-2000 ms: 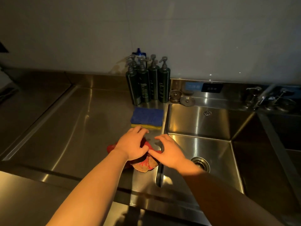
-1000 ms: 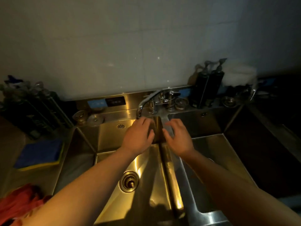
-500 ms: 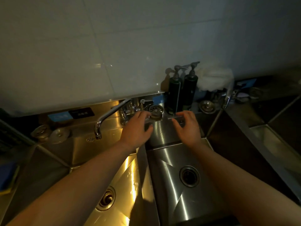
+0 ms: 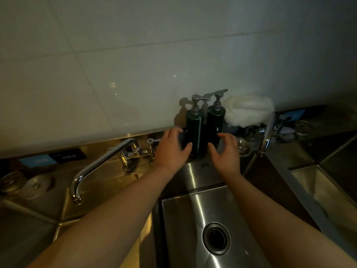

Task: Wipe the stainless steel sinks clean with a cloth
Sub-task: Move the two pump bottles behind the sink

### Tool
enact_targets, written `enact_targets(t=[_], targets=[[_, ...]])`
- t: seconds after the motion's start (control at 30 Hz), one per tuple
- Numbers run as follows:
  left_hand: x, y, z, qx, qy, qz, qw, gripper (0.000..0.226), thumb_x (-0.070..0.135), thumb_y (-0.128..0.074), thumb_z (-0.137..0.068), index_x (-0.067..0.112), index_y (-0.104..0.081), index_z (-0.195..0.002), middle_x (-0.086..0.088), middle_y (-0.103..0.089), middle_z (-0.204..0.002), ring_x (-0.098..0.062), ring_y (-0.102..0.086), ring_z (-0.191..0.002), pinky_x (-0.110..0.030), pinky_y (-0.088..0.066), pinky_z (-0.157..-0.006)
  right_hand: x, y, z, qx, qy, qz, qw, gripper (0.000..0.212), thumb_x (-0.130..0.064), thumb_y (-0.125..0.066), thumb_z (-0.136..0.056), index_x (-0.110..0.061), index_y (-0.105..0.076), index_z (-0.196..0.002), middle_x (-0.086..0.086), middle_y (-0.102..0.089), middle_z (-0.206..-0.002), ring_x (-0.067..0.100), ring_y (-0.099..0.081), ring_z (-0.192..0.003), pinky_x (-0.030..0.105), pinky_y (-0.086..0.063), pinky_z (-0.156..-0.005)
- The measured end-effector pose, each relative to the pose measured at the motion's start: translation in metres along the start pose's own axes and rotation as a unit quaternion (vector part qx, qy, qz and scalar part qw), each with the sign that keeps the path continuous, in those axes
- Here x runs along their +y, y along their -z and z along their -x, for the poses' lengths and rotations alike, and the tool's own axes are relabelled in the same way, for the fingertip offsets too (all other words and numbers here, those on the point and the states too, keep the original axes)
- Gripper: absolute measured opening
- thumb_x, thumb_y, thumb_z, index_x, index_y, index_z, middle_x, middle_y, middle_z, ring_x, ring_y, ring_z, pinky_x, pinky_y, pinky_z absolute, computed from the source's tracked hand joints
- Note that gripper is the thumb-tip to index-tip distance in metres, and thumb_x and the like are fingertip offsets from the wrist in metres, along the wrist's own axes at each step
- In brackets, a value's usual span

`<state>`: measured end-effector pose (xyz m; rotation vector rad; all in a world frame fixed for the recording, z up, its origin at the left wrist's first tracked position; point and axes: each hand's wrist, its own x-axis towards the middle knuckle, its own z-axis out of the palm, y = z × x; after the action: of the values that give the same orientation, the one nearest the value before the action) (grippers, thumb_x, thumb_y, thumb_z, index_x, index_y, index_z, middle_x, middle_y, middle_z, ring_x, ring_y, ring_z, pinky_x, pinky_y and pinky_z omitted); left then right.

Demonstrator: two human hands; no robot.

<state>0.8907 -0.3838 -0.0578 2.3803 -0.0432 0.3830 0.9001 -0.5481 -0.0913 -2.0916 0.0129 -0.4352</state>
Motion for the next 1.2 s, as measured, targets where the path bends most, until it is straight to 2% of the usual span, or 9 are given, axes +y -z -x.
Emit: enact_targets(t=[0.07, 0.17, 0.3, 0.43, 0.57, 0.77, 0.9, 1.1, 1.2], targets=[[0.003, -0.008, -0.012, 0.014, 0.012, 0.017, 1.0, 0.047, 0.031, -0.068, -0.083, 0.019, -0.047, -0.123, -0.001, -0.047, -0.127, -0.017, -0.05, -0.114, -0.023, -0.04, -0.085, 0.0, -0.005, -0.011, 0.008, -0.005, -0.015, 1.0, 0.048, -0.017, -0.066, -0.086, -0.007, -0.047, -0.129, 0.01, -0.041, -0.134, 0.014, -0.042, -0.12, 0.02, -0.033, -0.097], [0.006, -0.019, -0.026, 0.033, 0.021, 0.034, 0.999, 0.053, 0.029, -0.071, -0.081, 0.017, -0.044, -0.125, -0.002, -0.044, -0.13, -0.015, -0.049, -0.115, -0.021, -0.039, -0.086, -0.001, -0.014, -0.027, 0.029, -0.01, -0.031, 0.999, 0.058, -0.018, -0.065, -0.086, -0.006, -0.039, -0.136, 0.01, -0.037, -0.14, 0.019, -0.038, -0.128, 0.029, -0.033, -0.107], [0.013, -0.035, -0.036, 0.021, 0.03, 0.06, 0.998, 0.059, 0.027, -0.073, -0.079, 0.017, -0.04, -0.127, -0.004, -0.041, -0.133, -0.018, -0.051, -0.114, -0.021, -0.04, -0.086, 0.0, -0.021, -0.043, 0.059, -0.02, -0.059, 0.996, 0.061, -0.016, -0.066, -0.084, -0.012, -0.036, -0.137, 0.007, -0.035, -0.14, 0.017, -0.038, -0.128, 0.032, -0.033, -0.108], [0.017, -0.047, -0.045, 0.023, 0.05, 0.081, 0.995, 0.067, 0.027, -0.073, -0.079, 0.014, -0.034, -0.132, -0.008, -0.041, -0.135, -0.021, -0.048, -0.119, -0.021, -0.038, -0.088, 0.009, -0.024, -0.052, 0.072, -0.025, -0.054, 0.996, 0.063, -0.017, -0.068, -0.083, -0.011, -0.035, -0.137, 0.008, -0.037, -0.139, 0.018, -0.039, -0.127, 0.033, -0.035, -0.105], [0.013, -0.054, -0.053, 0.03, 0.062, 0.081, 0.994, 0.067, 0.027, -0.073, -0.079, 0.013, -0.034, -0.133, -0.008, -0.044, -0.135, -0.021, -0.047, -0.122, -0.023, -0.037, -0.088, 0.017, -0.031, -0.059, 0.079, -0.061, -0.062, 0.993, 0.064, -0.019, -0.069, -0.083, -0.011, -0.036, -0.137, 0.008, -0.037, -0.141, 0.018, -0.038, -0.128, 0.024, -0.032, -0.101], [0.002, -0.065, -0.062, 0.005, 0.075, 0.119, 0.99, 0.069, 0.028, -0.077, -0.074, 0.016, -0.037, -0.129, -0.004, -0.052, -0.131, -0.02, -0.05, -0.12, -0.028, -0.04, -0.09, 0.025, -0.042, -0.064, 0.071, -0.082, -0.08, 0.991, 0.065, -0.018, -0.072, -0.079, -0.013, -0.039, -0.135, 0.008, -0.041, -0.137, 0.021, -0.042, -0.126, 0.028, -0.036, -0.099], [-0.002, -0.068, -0.065, 0.009, 0.067, 0.119, 0.991, 0.066, 0.027, -0.077, -0.075, 0.018, -0.039, -0.127, -0.003, -0.055, -0.128, -0.02, -0.051, -0.119, -0.025, -0.039, -0.087, 0.027, -0.046, -0.068, 0.075, -0.095, -0.099, 0.988, 0.065, -0.016, -0.072, -0.079, -0.017, -0.039, -0.134, 0.007, -0.048, -0.135, 0.021, -0.044, -0.126, 0.034, -0.038, -0.102], [-0.004, -0.063, -0.055, 0.007, 0.045, 0.119, 0.992, 0.067, 0.026, -0.078, -0.074, 0.02, -0.04, -0.128, -0.001, -0.055, -0.128, -0.018, -0.05, -0.121, -0.032, -0.044, -0.095, 0.021, -0.043, -0.06, 0.078, -0.093, -0.118, 0.986, 0.065, -0.014, -0.072, -0.078, -0.018, -0.039, -0.134, 0.005, -0.05, -0.135, 0.016, -0.045, -0.125, 0.03, -0.037, -0.102], [-0.003, -0.056, -0.044, 0.008, 0.015, 0.11, 0.994, 0.069, 0.028, -0.078, -0.074, 0.023, -0.039, -0.13, 0.001, -0.054, -0.13, -0.017, -0.05, -0.12, -0.025, -0.041, -0.09, 0.016, -0.037, -0.05, 0.084, -0.09, -0.129, 0.984, 0.065, -0.016, -0.073, -0.078, -0.019, -0.039, -0.134, 0.004, -0.051, -0.134, 0.014, -0.046, -0.123, 0.027, -0.038, -0.1]])
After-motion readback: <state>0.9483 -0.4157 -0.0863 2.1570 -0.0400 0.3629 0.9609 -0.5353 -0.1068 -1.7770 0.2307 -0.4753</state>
